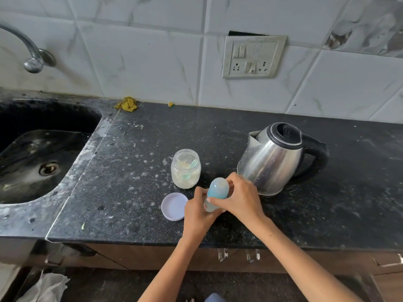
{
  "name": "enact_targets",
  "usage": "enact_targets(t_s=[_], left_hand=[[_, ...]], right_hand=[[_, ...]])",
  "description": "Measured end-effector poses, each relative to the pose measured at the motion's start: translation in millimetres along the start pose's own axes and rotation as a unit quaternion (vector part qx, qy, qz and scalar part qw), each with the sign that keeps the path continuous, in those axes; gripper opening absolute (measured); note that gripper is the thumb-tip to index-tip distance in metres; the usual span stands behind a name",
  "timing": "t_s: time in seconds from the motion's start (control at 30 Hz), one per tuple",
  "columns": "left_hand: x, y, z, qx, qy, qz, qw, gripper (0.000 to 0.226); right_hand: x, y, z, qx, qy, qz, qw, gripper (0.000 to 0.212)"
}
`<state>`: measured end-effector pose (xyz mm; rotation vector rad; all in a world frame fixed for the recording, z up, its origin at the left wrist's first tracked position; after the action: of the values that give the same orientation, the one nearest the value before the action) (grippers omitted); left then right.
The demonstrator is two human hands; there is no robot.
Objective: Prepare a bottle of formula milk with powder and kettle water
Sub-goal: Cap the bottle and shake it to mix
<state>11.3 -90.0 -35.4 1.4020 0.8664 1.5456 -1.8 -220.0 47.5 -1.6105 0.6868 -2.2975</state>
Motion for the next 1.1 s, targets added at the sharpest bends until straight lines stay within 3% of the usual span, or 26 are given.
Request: enact_targets(t_s=[0.13,0.2,0.33,0.5,0.6,0.7,0.9,1.1], left_hand=[[-0.1,-0.7,0.3,-0.002,0.0,0.008,1.0,0.055],[-0.2,-0.8,-0.2,0.001,-0.002,0.003,1.0,0.057],[-1.2,-1.4,-0.8,0.012,-0.002,-0.002,1.0,0.058],[-0.2,0.0,-1.8,0.008,-0.001,0.008,1.0,0.052],[1.7,1.4,3.8,0.019,-0.024,0.003,1.0,0.056],[6.1,4.2,15.1,0.045,-0.05,-0.029,0.997,0.056],[12.2,37.7,24.8,0.079,-0.109,-0.152,0.979,0.052],[8.2,75.8,17.2,0.077,-0.164,-0.202,0.962,0.059]], right_hand=[[-2.4,5.4,2.6,0.034,-0.157,0.101,0.982,0.081],[-4.2,6.3,2.1,0.047,-0.184,0.144,0.971,0.077],[-1.9,6.7,5.2,0.055,-0.116,0.174,0.976,0.059],[-6.5,4.2,-10.7,0.015,0.028,0.084,0.996,0.06],[-5.3,9.5,-6.4,-0.026,-0.016,0.152,0.988,0.061],[3.8,30.0,-6.6,-0.126,-0.097,0.284,0.945,0.06],[20.9,35.6,-30.0,-0.134,-0.1,0.282,0.945,0.06],[29.6,13.8,-31.1,-0.103,0.053,0.211,0.971,0.065]])
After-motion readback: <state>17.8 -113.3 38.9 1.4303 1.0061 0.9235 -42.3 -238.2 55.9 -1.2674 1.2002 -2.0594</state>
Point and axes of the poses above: each hand's wrist, its own z-axis towards the middle knuckle, its own x-axis out of the back of the hand, y = z × x, the point moved 5 cm from there along z, towards the middle knuckle, and after that the axes turned 7 degrees about y, right-handed, at the moved point
